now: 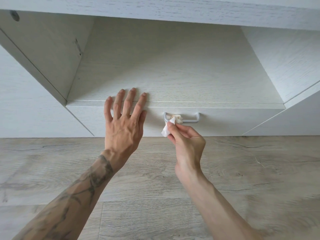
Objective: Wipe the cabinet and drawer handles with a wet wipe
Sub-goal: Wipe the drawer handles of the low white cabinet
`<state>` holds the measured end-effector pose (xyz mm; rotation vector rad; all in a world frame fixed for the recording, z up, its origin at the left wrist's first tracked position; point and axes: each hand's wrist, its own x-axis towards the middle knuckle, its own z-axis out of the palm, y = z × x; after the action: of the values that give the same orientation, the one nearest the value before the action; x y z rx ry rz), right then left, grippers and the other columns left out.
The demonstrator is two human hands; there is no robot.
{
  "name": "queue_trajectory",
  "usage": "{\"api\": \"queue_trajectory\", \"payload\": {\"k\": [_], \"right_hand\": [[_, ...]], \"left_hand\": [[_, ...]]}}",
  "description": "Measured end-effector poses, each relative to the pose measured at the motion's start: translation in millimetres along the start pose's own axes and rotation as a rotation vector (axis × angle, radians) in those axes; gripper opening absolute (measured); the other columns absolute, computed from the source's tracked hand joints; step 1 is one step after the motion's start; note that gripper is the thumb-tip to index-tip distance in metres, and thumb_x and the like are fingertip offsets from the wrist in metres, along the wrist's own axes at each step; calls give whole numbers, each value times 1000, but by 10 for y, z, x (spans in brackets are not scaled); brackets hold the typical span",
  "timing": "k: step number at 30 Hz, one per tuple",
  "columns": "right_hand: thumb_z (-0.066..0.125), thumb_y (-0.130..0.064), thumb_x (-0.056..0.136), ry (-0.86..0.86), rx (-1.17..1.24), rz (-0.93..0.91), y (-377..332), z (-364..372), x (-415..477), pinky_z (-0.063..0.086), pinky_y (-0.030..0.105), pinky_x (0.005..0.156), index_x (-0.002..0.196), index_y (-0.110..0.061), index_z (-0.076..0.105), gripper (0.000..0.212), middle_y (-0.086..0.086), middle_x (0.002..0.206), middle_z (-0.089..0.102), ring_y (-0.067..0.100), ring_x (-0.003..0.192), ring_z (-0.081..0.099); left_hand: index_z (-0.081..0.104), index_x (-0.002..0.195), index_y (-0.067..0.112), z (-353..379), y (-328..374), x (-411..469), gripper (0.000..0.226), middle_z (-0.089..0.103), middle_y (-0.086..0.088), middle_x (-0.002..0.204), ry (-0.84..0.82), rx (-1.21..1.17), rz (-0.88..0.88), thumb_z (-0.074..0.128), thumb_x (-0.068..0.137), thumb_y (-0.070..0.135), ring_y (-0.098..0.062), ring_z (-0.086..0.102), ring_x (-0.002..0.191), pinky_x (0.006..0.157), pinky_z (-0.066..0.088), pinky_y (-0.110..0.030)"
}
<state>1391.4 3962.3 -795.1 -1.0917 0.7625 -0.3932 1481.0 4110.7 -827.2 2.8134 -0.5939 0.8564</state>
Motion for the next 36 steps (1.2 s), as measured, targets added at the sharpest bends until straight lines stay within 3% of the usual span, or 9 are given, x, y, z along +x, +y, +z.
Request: {"api": "queue_trajectory", "payload": {"k": [4,7,13,16,20,23,28,32,36], "right_hand": [[86,-5,83,51,-27,-57,-94,-218,112,63,31,85,78,-17,83,14,5,88,82,19,92,79],[86,-4,83,82,-2,-106,-106,-282,145,61,31,83,75,-19,83,17,4,83,81,13,83,78],[85,-4,84,-52,-118,-172,36,-57,44,61,31,83,83,-15,82,12,3,83,82,14,82,79],[87,-7,84,-65,-240,-368,8,-187,53,61,25,74,89,-14,81,11,-1,83,81,14,81,79],[86,-7,85,2,-532,-702,-77,-411,173,61,37,74,98,-18,78,19,-5,90,77,17,79,73],[84,-2,85,-31,-671,-848,-65,-362,230,55,20,78,103,-15,81,22,-3,95,74,6,79,68],[84,2,85,-113,-853,-1001,-36,-161,180,49,6,83,100,-9,83,18,3,95,71,7,79,64],[79,-2,89,-273,-989,-1088,-65,119,125,61,38,74,97,-6,81,9,7,93,70,25,85,70],[80,-3,88,-261,-1008,-1105,-181,76,249,60,38,74,98,-7,81,11,6,94,70,26,87,70]], "left_hand": [[36,165,23,-18,2,5,50,39,-11,168,-15,-8,-7,36,117,39,-38,32,157,129,13,-56],[35,165,23,-24,12,4,50,39,-11,168,-19,-12,-12,36,117,39,-38,32,157,129,13,-56],[34,166,24,-11,7,0,50,39,-10,168,-13,-1,-8,33,118,39,-37,32,157,129,13,-56],[35,165,24,-9,7,-1,50,39,-10,168,-13,-3,-9,33,118,40,-37,32,157,129,13,-56],[36,165,23,-16,16,2,50,40,-11,167,-8,-8,-14,37,117,38,-38,32,156,129,14,-57],[36,165,23,-22,14,3,50,40,-11,167,-12,-8,-13,36,117,38,-38,33,156,129,15,-57],[36,165,23,-16,13,2,50,40,-11,167,-9,-1,-6,33,118,39,-37,33,156,129,16,-56],[36,166,24,4,2,-4,50,39,-10,168,-2,8,-2,31,119,40,-36,33,156,129,15,-55],[35,166,24,-8,-14,-3,50,38,-9,168,-12,7,2,32,118,41,-36,32,157,129,15,-55]]}}
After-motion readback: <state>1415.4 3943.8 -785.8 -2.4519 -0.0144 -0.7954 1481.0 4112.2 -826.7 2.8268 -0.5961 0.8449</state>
